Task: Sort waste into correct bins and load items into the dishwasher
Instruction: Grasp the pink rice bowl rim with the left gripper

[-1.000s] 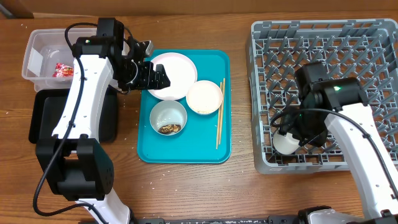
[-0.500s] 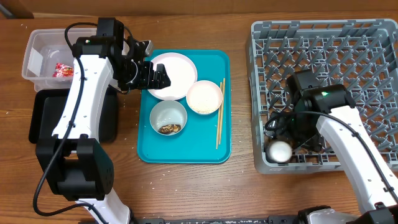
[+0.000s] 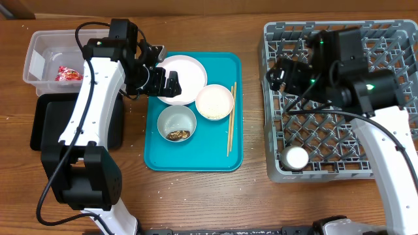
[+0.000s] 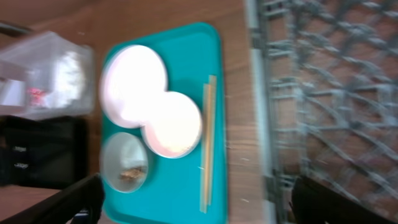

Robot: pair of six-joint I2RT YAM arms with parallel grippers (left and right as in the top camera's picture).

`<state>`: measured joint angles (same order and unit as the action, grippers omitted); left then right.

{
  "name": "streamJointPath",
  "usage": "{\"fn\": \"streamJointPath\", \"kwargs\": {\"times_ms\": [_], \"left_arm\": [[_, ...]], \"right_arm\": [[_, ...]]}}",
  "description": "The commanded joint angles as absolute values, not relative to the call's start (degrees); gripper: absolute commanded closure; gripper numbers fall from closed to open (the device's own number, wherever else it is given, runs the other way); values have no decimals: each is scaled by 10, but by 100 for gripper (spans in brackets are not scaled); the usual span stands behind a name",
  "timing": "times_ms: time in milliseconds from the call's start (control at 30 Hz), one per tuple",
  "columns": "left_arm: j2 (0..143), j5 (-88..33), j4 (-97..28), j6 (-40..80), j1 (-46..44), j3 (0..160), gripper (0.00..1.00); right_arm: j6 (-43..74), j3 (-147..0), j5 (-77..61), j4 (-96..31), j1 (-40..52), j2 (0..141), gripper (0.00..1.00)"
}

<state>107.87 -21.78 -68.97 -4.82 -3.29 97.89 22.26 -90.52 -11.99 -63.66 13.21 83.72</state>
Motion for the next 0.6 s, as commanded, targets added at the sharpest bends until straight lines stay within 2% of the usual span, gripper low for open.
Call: {"fn": "streamJointPath", "kwargs": {"times_ms": [0,233,433,567], "left_arm": [[1075,-186,-689,-37,-34,987,0],[1075,-147,-690,-2,-17,987,1],[1075,-149,-696,11,-16,987,8],[1075,-149,-696,15,-50,987,11]], "right_arm": [[249,-899,-149,-605,172,880,7],[338,-899,-66,-547,281,1004,19],[371,-899,-17,-539,308,1020,18],[371,-900,-17,-547,293,1017,19]]}}
